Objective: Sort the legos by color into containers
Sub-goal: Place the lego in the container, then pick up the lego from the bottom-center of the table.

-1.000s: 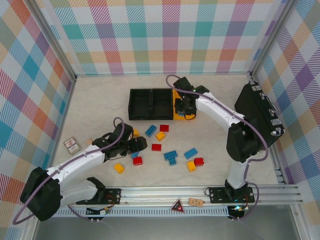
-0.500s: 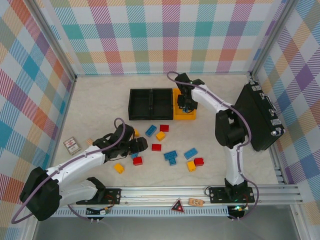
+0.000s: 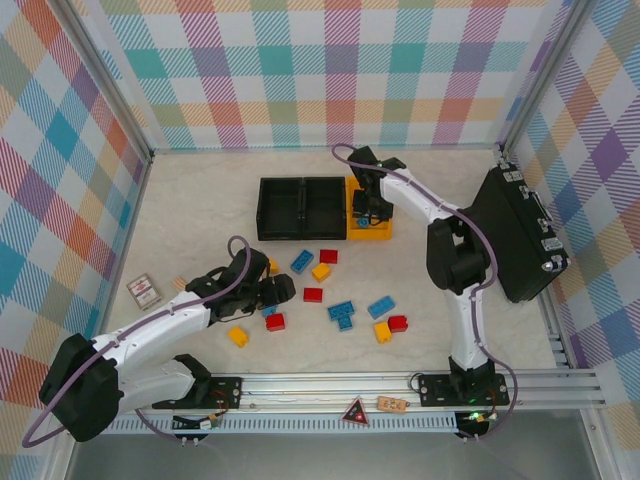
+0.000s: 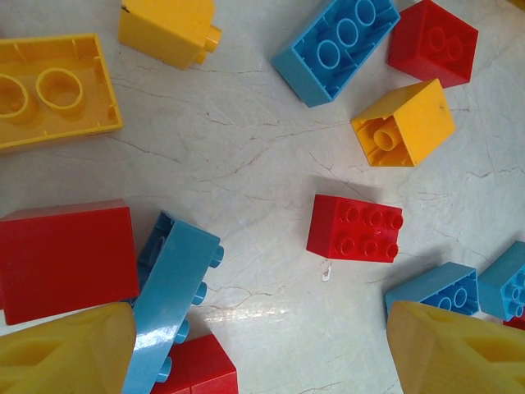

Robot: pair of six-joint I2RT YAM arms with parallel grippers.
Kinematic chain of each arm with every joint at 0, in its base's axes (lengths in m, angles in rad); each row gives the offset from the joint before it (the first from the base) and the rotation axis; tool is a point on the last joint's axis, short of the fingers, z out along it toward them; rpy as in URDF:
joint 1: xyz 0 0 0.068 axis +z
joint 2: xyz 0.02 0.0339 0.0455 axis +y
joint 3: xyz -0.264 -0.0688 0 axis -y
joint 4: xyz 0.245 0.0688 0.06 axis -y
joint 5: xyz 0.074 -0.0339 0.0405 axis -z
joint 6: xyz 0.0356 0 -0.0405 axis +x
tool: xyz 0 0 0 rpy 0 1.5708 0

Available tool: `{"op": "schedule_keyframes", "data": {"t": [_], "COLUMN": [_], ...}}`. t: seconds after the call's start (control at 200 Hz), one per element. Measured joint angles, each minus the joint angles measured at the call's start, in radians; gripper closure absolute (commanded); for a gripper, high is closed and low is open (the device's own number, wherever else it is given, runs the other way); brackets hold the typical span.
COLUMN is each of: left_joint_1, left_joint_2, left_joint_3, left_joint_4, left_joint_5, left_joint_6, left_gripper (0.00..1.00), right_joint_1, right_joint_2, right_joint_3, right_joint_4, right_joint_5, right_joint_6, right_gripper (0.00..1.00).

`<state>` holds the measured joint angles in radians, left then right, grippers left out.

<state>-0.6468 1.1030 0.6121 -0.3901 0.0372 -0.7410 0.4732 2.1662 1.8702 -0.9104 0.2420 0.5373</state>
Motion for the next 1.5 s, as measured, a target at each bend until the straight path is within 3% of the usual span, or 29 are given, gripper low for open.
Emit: {"op": "schedule_keyframes", "data": {"t": [0.155, 0.55, 1.015, 1.5], "left_joint_1": [0.0, -0.001, -0.001, -0.031], "left_joint_2": [-0.001, -0.001, 0.027, 0.066], "left_joint_3": [0.0, 0.0, 0.0, 0.0], "left_joint_4": [0.0, 0.0, 0.001, 0.048], "left_joint_5": [-0.006, -0.025, -0.005, 0.006], "left_joint_6": [-0.001, -0.004, -0.003, -0.003], "left_gripper": [0.2, 0.26, 0.32, 0.33], "right_joint_1": [0.006, 0.043, 0.09, 0.091], "right_joint_2": [-0.046, -0.387, -0.622, -0.716], "right_joint_3": [-0.034, -0.362, -0.711, -0.941], "right_joint_4": [0.015, 0.117, 0.145, 0.147], "right_joint_5": [-0.01, -0.076, -0.113, -0.142], "right_joint_6": [0.0, 0.001, 0.034, 0.133], "right_gripper": [0.52, 0.51, 0.42, 0.36]}}
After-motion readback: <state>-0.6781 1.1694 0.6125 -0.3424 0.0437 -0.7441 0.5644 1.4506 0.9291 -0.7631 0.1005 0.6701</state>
